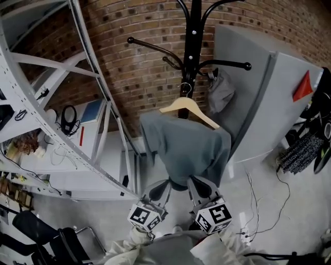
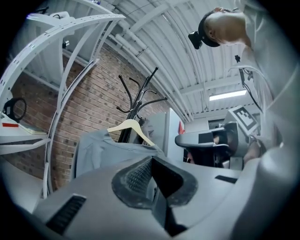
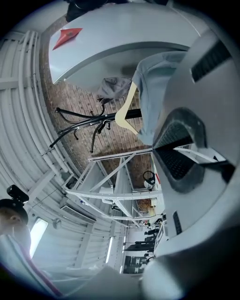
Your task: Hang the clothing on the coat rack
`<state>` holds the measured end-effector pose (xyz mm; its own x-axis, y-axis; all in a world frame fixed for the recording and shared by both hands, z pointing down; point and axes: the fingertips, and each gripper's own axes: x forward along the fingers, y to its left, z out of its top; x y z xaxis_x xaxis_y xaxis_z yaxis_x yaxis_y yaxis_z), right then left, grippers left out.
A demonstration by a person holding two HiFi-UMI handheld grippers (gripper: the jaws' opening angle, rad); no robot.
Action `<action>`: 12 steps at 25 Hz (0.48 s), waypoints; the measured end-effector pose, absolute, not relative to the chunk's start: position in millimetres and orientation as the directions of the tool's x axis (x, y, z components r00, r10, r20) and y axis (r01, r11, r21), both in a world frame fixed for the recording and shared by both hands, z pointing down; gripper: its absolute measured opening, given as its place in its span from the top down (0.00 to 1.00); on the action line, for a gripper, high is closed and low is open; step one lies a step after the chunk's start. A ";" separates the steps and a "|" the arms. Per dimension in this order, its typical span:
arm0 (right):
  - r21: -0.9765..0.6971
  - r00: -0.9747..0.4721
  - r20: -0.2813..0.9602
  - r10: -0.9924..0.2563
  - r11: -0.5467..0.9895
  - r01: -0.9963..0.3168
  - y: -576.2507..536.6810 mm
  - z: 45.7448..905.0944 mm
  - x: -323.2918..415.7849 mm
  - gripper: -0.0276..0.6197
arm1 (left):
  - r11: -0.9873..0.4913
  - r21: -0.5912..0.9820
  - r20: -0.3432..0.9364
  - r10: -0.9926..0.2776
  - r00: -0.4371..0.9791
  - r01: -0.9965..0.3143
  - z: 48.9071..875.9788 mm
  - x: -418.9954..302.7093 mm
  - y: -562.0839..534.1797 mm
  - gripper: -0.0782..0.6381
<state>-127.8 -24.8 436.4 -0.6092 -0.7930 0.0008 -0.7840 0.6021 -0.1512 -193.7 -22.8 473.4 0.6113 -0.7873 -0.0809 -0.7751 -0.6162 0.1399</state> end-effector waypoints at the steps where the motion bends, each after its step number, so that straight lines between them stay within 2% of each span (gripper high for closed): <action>1: -0.147 -0.606 0.003 -0.795 0.599 -0.787 -21.9 435.9 -128.9 0.92 | -0.621 0.136 -0.083 -0.784 0.616 -0.772 473.4 -194.1 -20.2 0.88; 12: -0.132 -0.604 0.084 -0.792 0.592 -0.795 0.3 459.5 -129.5 0.92 | -0.642 0.180 -0.094 -0.766 0.636 -0.746 484.6 -180.0 -6.5 0.88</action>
